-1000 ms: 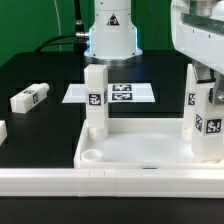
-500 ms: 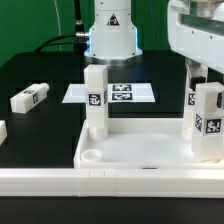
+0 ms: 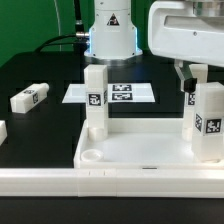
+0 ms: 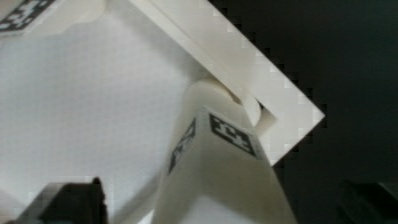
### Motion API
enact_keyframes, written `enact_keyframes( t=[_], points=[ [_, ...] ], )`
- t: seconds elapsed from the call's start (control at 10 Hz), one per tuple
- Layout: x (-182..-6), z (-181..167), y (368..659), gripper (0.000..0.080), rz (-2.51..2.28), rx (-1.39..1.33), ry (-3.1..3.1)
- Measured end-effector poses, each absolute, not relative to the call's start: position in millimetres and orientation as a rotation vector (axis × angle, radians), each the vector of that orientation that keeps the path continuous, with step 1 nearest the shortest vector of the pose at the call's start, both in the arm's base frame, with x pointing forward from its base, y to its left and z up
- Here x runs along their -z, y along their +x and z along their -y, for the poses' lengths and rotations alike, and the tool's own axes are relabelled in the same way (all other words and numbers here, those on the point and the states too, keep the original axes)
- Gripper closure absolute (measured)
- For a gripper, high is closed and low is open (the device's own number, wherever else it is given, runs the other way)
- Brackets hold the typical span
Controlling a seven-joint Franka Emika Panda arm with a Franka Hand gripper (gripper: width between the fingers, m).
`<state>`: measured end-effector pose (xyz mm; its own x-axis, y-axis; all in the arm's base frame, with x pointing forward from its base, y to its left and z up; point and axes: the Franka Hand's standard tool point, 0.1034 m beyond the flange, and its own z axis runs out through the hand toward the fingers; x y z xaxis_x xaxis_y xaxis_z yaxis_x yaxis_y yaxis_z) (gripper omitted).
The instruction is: Assemble desk
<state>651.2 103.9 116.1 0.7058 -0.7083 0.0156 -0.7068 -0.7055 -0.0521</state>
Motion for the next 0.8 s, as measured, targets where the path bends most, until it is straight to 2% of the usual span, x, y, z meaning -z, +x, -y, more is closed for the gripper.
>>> enact_keyframes(
  t=[0.8],
  points=[
    [-117.4, -105.3, 651.8, 0.0151, -0.223, 0.076, -3.114]
  ],
)
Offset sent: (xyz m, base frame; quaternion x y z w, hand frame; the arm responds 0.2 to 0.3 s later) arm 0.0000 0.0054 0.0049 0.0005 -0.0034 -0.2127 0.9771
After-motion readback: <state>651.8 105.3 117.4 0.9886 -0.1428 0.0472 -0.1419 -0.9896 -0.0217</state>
